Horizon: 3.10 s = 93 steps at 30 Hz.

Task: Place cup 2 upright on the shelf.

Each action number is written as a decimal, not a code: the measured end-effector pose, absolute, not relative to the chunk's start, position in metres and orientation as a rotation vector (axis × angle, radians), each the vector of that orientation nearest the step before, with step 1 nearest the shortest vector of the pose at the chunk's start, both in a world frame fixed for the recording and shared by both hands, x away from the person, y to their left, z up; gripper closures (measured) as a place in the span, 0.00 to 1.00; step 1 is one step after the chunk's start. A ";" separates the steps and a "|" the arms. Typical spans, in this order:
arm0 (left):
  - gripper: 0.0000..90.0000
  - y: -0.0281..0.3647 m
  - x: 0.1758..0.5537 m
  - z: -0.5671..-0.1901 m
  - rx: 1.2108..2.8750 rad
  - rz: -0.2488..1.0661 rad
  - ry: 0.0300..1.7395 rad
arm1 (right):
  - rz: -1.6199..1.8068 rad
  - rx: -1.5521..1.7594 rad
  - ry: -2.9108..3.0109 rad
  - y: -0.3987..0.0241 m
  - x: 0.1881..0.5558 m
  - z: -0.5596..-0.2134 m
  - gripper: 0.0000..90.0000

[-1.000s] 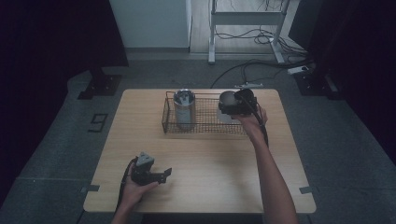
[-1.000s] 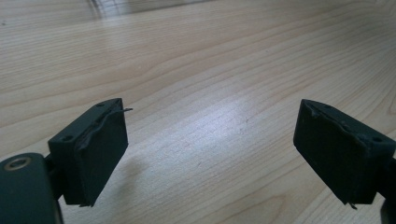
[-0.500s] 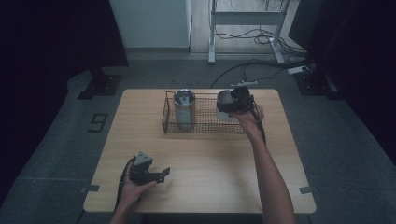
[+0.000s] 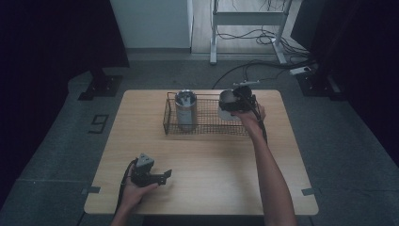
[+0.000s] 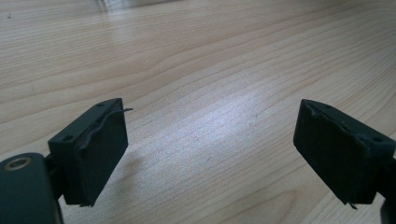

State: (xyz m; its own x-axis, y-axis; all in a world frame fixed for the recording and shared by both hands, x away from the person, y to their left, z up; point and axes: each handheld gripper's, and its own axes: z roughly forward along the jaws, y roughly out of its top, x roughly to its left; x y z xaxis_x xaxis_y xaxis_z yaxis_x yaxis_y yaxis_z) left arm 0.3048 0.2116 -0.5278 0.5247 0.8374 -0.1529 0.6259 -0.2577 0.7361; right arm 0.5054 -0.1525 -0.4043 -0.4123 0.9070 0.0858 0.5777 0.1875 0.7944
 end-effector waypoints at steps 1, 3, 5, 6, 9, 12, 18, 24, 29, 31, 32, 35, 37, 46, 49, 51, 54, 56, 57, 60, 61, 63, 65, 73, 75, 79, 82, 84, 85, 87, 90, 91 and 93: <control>0.11 0.211 0.305 -0.528 1.987 0.346 1.191 | 1.099 1.392 2.064 -0.153 0.505 -0.404 0.07; 0.11 0.211 0.305 -0.528 1.989 0.346 1.190 | 1.093 1.388 2.066 -0.152 0.508 -0.404 0.07; 0.11 0.211 0.305 -0.529 1.991 0.345 1.190 | 1.094 1.388 2.067 -0.151 0.510 -0.404 0.07; 0.11 0.211 0.305 -0.529 1.991 0.346 1.191 | 1.094 1.388 2.067 -0.151 0.510 -0.404 0.07; 0.11 0.211 0.305 -0.529 1.993 0.345 1.191 | 1.082 1.384 2.073 -0.150 0.514 -0.404 0.07; 0.11 0.211 0.305 -0.529 1.993 0.346 1.193 | 1.074 1.389 2.070 -0.148 0.520 -0.406 0.07; 0.11 0.212 0.305 -0.529 1.993 0.344 1.194 | 1.063 1.399 2.073 -0.147 0.525 -0.409 0.07; 0.11 0.211 0.305 -0.530 1.995 0.343 1.194 | 1.059 1.399 2.079 -0.146 0.529 -0.411 0.07; 0.11 0.211 0.305 -0.530 1.999 0.343 1.194 | 1.049 1.406 2.086 -0.144 0.531 -0.416 0.07; 0.11 0.211 0.305 -0.530 2.002 0.342 1.193 | 1.041 1.407 2.089 -0.144 0.532 -0.418 0.07; 0.11 0.211 0.306 -0.531 2.003 0.342 1.194 | 1.038 1.408 2.092 -0.144 0.532 -0.419 0.07; 0.11 0.211 0.306 -0.531 2.004 0.341 1.195 | 1.030 1.413 2.093 -0.144 0.535 -0.423 0.07; 0.11 0.211 0.306 -0.531 2.005 0.341 1.195 | 1.027 1.417 2.095 -0.145 0.536 -0.425 0.07; 0.11 0.210 0.306 -0.531 2.003 0.329 1.191 | 1.014 1.433 2.110 -0.147 0.542 -0.435 0.07; 0.11 0.210 0.306 -0.531 2.004 0.327 1.188 | 1.008 1.428 2.117 -0.145 0.543 -0.438 0.07; 0.11 0.209 0.305 -0.531 2.006 0.327 1.188 | 1.001 1.427 2.124 -0.145 0.545 -0.440 0.07; 0.11 0.209 0.306 -0.532 2.009 0.327 1.187 | 0.990 1.431 2.135 -0.145 0.547 -0.444 0.07; 0.11 0.210 0.306 -0.532 2.009 0.326 1.187 | 0.982 1.430 2.142 -0.145 0.548 -0.447 0.07; 0.11 0.209 0.306 -0.532 2.009 0.325 1.188 | 0.980 1.430 2.145 -0.145 0.548 -0.448 0.07; 0.11 0.209 0.306 -0.532 2.011 0.325 1.190 | 0.985 1.426 2.150 -0.145 0.549 -0.451 0.07; 0.11 0.209 0.306 -0.532 2.012 0.324 1.189 | 0.988 1.427 2.154 -0.145 0.549 -0.452 0.07; 0.11 0.209 0.306 -0.533 2.014 0.324 1.190 | 0.980 1.431 2.157 -0.146 0.550 -0.455 0.07; 0.11 0.209 0.306 -0.533 2.015 0.325 1.190 | 0.973 1.436 2.164 -0.147 0.550 -0.459 0.07; 0.11 0.208 0.306 -0.534 2.017 0.325 1.190 | 0.950 1.446 2.187 -0.150 0.552 -0.468 0.07; 0.11 0.207 0.306 -0.534 2.025 0.320 1.187 | 0.946 1.447 2.194 -0.151 0.552 -0.470 0.07; 0.11 0.206 0.305 -0.534 2.034 0.316 1.180 | 0.938 1.455 2.193 -0.152 0.553 -0.473 0.07; 0.11 0.207 0.305 -0.534 2.026 0.322 1.185 | 0.937 1.454 2.190 -0.153 0.553 -0.473 0.07; 0.12 0.207 0.305 -0.534 2.024 0.323 1.186 | 0.931 1.453 2.192 -0.153 0.553 -0.473 0.07; 0.12 0.207 0.305 -0.534 2.026 0.320 1.186 | 0.925 1.453 2.192 -0.153 0.553 -0.474 0.07; 0.13 0.207 0.305 -0.534 2.032 0.317 1.183 | 0.917 1.453 2.196 -0.153 0.552 -0.474 0.07; 0.13 0.206 0.305 -0.534 2.032 0.316 1.184 | 0.905 1.441 2.207 -0.153 0.550 -0.474 0.06; 0.13 0.206 0.305 -0.534 2.032 0.316 1.184 | 0.897 1.445 2.203 -0.152 0.550 -0.474 0.06; 0.13 0.206 0.305 -0.534 2.037 0.311 1.187 | 0.886 1.449 2.186 -0.151 0.548 -0.473 0.06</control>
State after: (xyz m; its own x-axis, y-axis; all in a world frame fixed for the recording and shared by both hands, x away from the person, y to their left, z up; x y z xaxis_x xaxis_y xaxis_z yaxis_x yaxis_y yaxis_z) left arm 0.3053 0.2061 -0.5340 0.5412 0.8270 -0.1524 0.6460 -0.2929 0.7050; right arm 0.5481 -0.1506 -0.4726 -0.4020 0.9150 0.0355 0.6815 0.2731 0.6790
